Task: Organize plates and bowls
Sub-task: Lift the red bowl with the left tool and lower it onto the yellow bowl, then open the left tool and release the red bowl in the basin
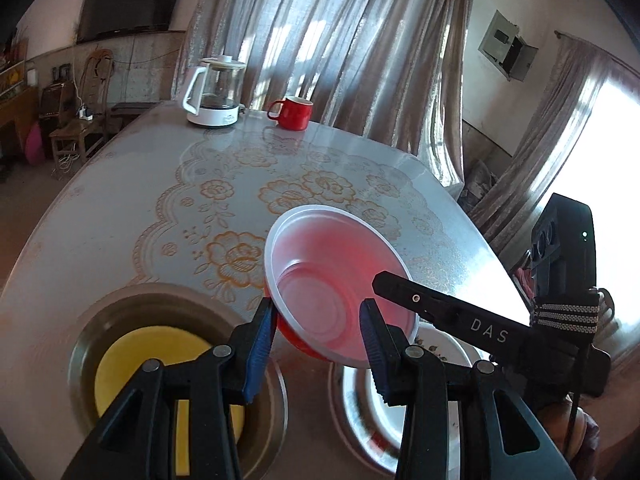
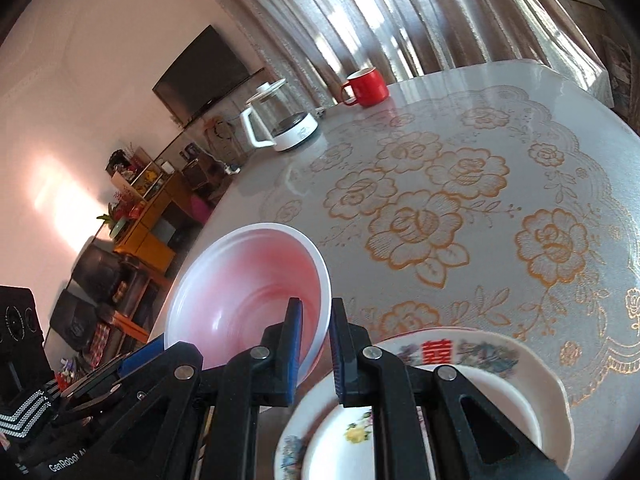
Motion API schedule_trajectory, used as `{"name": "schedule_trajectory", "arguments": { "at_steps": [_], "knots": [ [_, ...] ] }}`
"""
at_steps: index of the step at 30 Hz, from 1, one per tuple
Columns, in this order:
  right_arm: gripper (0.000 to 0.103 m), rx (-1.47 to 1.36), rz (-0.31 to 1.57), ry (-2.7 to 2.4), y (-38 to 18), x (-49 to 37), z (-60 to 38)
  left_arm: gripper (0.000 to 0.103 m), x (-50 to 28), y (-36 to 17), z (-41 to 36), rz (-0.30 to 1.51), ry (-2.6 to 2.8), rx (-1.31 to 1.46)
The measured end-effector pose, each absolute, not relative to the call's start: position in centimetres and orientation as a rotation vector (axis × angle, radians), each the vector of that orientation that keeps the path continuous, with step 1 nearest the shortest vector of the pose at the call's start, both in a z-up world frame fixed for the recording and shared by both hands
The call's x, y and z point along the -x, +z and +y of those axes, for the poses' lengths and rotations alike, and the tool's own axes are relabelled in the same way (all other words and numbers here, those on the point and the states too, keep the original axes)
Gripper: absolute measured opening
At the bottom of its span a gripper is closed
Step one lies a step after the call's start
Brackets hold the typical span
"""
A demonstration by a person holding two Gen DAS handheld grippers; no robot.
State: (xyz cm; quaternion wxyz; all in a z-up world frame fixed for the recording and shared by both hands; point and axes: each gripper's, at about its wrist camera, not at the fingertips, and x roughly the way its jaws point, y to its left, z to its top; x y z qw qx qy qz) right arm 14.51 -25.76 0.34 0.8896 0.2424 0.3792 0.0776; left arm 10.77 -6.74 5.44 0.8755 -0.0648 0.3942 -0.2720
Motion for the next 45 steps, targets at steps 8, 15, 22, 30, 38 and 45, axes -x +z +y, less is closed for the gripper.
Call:
{"name": "schedule_trajectory", "arguments": {
  "at_steps": [8,15,22,30,38,45],
  "knots": [
    [0.012,-0.438,0.854,0.295,-0.2,-15.1,-18.7,0.042,-8.9,4.6,0.6,0.822,-0.481,0.229],
    [0.012,-0.375,0.913,0.348,-1.3,-15.3,-14.9,0.042,-7.5,3.1,3.8,0.844,-0.433,0.272],
    [0.013,-0.337,0.953,0.351,-2.3,-15.0,-13.4,0.042,-7.1,1.3,4.5,0.885,-0.407,0.278],
    [0.015,-0.296,0.983,0.330,-3.5,-15.1,-12.5,0.042,-7.4,0.2,4.8,0.899,-0.368,0.257],
    [0.021,-0.257,0.970,0.331,-3.5,-14.3,-12.3,0.042,-7.2,-0.3,4.5,0.886,-0.326,0.210],
    [0.021,-0.189,0.942,0.318,-3.7,-14.3,-11.6,0.042,-7.1,-0.4,3.8,0.871,-0.303,0.163]
  ]
}}
